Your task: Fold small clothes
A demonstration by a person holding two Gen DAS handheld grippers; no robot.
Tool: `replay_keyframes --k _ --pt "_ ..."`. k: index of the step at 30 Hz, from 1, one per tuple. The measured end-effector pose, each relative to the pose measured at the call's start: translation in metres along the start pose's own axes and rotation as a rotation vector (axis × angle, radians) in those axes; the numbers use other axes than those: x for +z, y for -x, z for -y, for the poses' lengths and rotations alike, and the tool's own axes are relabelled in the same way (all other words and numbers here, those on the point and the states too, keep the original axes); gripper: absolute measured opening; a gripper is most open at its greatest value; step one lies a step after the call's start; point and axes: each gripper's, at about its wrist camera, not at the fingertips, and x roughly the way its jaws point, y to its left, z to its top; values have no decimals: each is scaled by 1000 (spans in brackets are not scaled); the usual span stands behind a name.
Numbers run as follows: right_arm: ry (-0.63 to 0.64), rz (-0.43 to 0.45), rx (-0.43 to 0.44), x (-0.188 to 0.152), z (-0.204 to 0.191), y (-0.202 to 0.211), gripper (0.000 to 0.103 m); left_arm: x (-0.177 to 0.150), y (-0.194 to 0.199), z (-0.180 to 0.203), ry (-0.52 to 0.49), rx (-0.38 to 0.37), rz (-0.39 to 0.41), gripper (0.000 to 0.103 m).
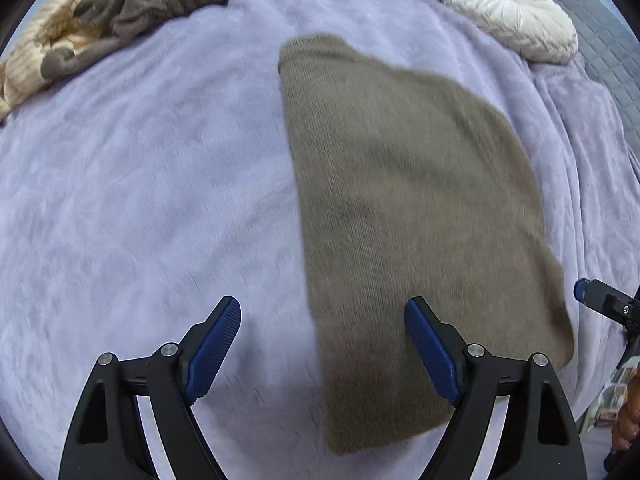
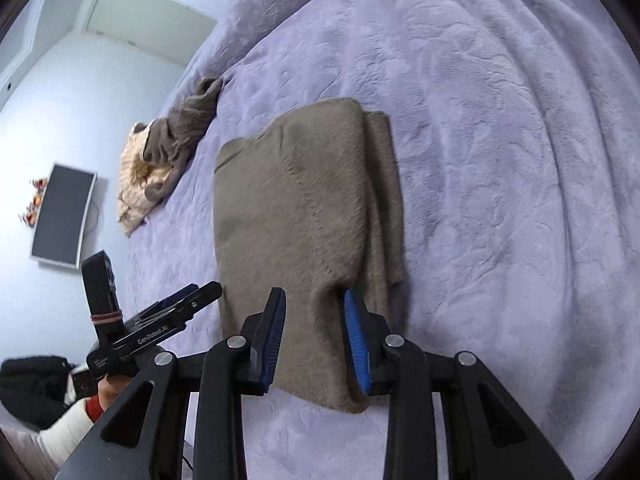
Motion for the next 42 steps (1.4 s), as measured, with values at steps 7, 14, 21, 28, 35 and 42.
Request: replay_keyframes --k 7,14,21,28,35,42 --pt "140 -139 -294 -27 -2 -46 14 -29 -17 -2 56 15 -52 86" --pt "48 -145 -260 -38 27 -42 14 -39 -10 4 71 62 -71 86" --pt "-31 -163 -221 -45 42 -29 18 -48 14 22 65 125 -82 85" --pt "-45 -194 -213 -49 52 -18 24 -58 44 39 92 146 -72 86" --pt "-64 -225 -206 -50 65 0 25 -66 61 53 121 164 -58 86" --pt "-69 -243 -176 -51 76 21 45 -69 66 77 106 179 -65 86"
